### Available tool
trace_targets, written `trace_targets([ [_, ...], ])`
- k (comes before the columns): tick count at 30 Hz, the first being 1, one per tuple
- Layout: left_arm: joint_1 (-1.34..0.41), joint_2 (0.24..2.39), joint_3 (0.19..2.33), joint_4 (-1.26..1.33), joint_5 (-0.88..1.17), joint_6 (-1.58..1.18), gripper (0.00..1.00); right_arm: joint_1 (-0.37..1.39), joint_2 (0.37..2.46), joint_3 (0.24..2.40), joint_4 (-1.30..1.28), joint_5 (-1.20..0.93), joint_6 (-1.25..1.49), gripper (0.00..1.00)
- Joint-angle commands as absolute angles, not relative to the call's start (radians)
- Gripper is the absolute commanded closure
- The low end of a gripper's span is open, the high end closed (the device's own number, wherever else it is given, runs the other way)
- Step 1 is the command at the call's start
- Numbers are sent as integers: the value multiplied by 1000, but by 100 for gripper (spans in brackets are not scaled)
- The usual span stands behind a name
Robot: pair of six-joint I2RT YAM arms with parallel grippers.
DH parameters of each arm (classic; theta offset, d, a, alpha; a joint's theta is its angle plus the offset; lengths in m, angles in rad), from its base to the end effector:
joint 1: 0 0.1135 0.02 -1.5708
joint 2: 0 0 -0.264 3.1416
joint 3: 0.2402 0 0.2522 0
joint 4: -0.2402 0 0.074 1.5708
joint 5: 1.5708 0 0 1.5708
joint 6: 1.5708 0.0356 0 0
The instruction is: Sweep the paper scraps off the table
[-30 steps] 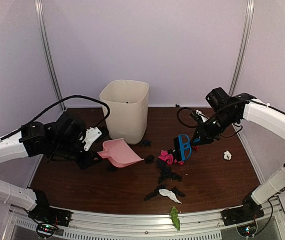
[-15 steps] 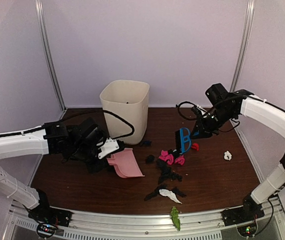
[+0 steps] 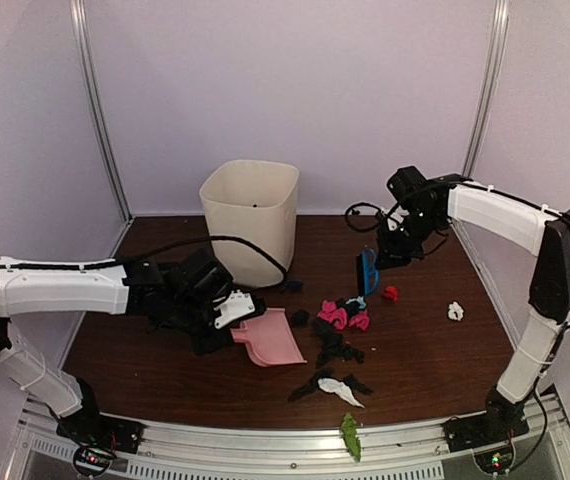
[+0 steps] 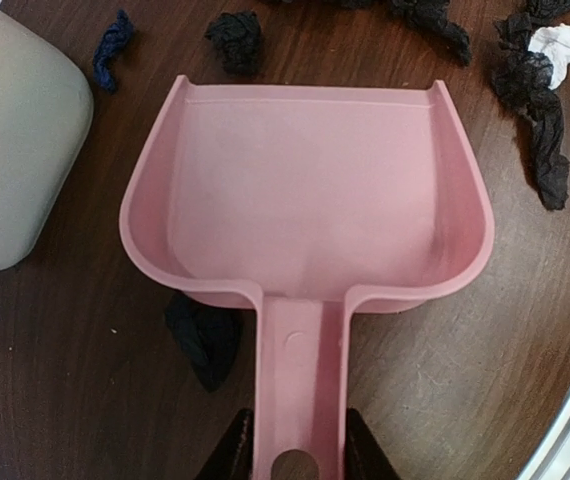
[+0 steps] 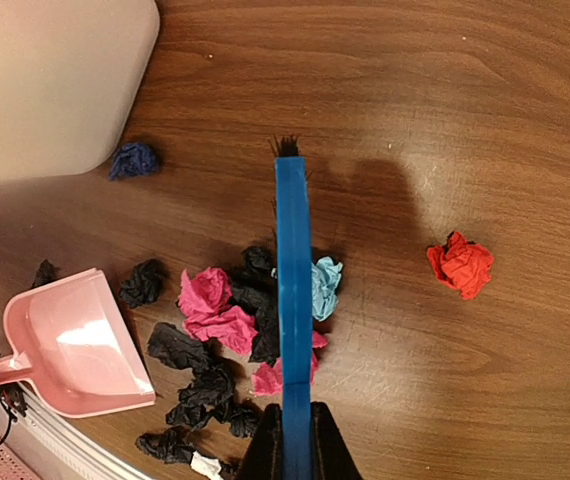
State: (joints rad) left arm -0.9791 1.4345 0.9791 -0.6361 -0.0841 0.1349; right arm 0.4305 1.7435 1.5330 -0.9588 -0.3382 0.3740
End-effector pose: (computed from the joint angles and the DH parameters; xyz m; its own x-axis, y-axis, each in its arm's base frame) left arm 0.1592 -0.2316 0.2241 -0.3821 0.8089 -0.4469 0.8647 0.4835 0.1359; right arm 0.3218 0.1608 0.2820 -0.9655 -0.0641 -0.2522 -0.1705 0.8880 0.4271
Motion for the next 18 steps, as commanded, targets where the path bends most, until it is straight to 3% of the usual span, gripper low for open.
trace_targets([
  [1,-954,1463,969,-559,-13,144,98,443,1796,1565,-990,-250,377,100],
  [18,-857,1561,993,-565,115,181,98,609,1986,1669,-955,-422,404,100],
])
